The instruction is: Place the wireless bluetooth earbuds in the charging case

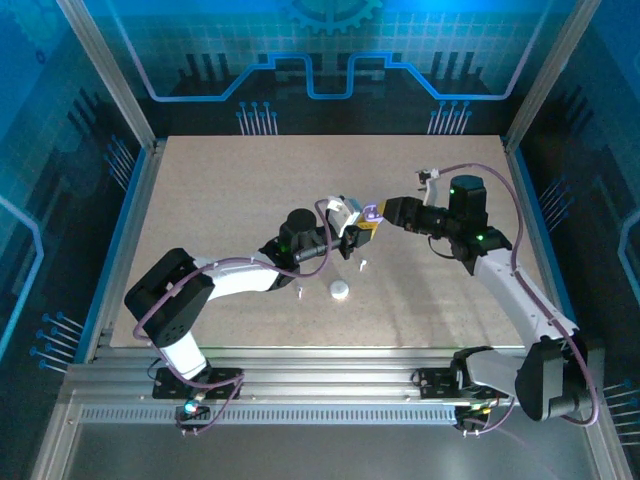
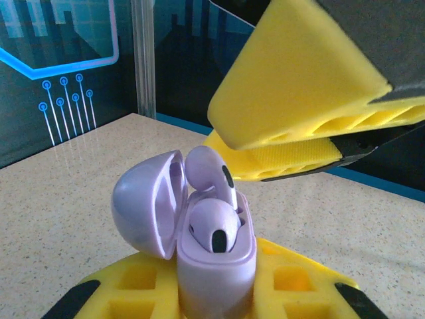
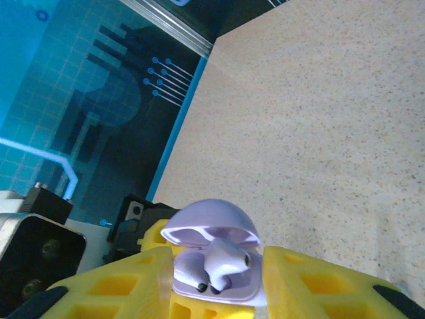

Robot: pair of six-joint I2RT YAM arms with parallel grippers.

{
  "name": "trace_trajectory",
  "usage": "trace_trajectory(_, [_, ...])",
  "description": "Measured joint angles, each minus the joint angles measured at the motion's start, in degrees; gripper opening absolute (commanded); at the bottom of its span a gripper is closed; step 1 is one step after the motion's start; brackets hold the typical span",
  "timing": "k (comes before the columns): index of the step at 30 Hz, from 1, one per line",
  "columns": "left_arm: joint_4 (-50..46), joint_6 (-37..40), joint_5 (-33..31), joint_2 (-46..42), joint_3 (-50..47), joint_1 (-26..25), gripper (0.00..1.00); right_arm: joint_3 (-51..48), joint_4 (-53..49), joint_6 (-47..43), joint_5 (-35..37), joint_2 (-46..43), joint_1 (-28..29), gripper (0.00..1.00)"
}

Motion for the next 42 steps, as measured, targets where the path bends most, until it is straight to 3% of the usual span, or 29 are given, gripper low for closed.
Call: trace_trajectory(42, [-0.5,0.1,0.6,-1.2,-0.3,0.0,0.15,5.5,-12.1,-5.0,10.8,-3.9,2.0,0.51])
